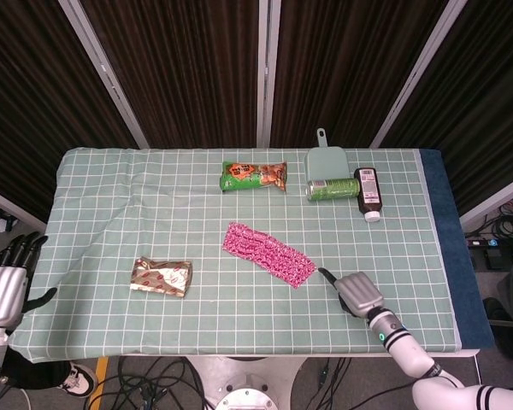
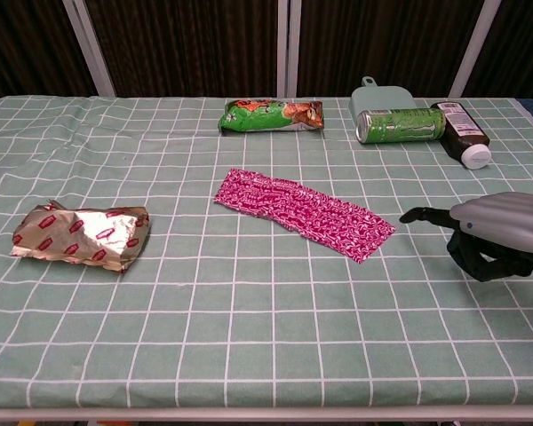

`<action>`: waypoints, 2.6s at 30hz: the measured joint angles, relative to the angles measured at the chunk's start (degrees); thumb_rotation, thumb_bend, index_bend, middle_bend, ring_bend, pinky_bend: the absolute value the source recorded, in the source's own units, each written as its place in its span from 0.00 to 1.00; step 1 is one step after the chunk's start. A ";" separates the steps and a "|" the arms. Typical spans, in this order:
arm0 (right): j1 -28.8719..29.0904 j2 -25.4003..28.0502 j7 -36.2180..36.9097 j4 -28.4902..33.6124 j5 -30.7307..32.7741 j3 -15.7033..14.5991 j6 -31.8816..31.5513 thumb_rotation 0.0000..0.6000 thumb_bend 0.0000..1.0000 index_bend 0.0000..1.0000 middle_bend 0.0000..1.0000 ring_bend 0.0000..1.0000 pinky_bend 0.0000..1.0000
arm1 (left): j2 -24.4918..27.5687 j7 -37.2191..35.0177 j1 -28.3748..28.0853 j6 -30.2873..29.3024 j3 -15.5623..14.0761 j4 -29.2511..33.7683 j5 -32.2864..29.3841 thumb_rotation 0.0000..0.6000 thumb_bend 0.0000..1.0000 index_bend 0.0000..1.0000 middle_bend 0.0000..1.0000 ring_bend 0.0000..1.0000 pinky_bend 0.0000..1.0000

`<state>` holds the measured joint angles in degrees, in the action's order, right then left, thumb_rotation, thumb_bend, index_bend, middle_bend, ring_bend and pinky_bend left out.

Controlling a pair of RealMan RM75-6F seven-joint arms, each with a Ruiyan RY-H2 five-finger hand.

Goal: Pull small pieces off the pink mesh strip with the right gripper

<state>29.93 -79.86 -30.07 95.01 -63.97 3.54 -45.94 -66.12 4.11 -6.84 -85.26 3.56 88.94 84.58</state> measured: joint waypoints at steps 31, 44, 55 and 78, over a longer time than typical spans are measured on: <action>12.09 -3.14 -4.58 0.74 18.68 -3.50 0.79 1.00 1.00 0.10 0.95 0.90 0.82 | 0.09 -0.98 0.18 0.10 0.47 -0.46 -0.74 1.00 0.15 0.11 0.08 0.07 0.24; 13.01 -0.59 -3.62 1.07 21.22 -5.48 -1.32 1.00 1.00 0.11 0.95 0.90 0.82 | 0.18 -0.90 0.31 0.02 0.32 -0.26 -0.49 1.00 0.15 0.11 0.08 0.07 0.24; 12.15 2.70 -0.13 0.17 22.07 -7.02 -0.95 1.00 1.00 0.12 0.95 0.90 0.82 | 0.19 0.13 0.02 0.18 0.53 0.53 -0.53 1.00 0.15 0.11 0.08 0.07 0.24; 9.08 6.78 7.19 1.01 14.10 -6.48 -2.44 1.00 1.00 0.14 0.95 0.90 0.81 | 0.43 1.17 -0.16 -0.17 0.94 1.77 -0.62 1.00 0.15 0.11 0.08 0.07 0.24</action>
<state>39.01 -73.08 -22.89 96.02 -49.87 -2.94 -48.38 -65.68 5.28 -7.00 -85.42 4.50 90.71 83.96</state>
